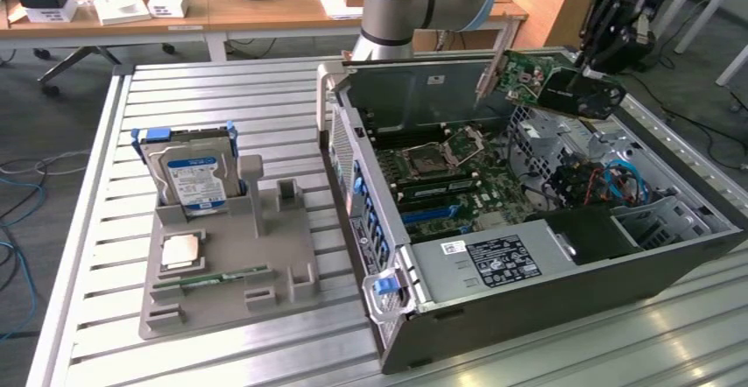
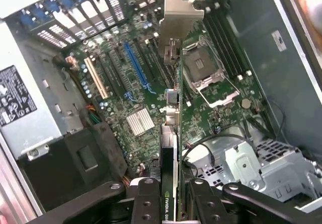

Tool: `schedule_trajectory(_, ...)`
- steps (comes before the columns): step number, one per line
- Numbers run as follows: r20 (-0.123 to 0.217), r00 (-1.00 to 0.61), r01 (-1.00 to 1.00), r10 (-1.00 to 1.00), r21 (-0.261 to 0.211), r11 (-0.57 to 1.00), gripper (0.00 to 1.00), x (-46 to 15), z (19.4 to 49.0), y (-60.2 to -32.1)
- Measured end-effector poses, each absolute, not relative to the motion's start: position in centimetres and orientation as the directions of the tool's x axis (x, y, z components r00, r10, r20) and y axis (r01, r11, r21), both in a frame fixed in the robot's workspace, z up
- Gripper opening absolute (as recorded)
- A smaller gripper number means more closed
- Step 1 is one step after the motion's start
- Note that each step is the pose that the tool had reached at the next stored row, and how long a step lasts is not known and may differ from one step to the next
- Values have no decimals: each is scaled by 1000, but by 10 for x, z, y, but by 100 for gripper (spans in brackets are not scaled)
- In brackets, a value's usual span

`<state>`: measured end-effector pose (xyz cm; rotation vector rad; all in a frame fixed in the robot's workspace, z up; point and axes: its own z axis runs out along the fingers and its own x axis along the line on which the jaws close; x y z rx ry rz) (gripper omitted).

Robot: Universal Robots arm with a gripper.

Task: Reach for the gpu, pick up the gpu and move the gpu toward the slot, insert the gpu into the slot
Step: 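Insert the gpu into the slot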

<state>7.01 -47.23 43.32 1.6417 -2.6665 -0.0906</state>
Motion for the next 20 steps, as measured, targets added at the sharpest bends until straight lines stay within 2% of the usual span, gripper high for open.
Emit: schedule_trajectory(20,-21,-106,-993,-994,54,105,26,70,428,-472)
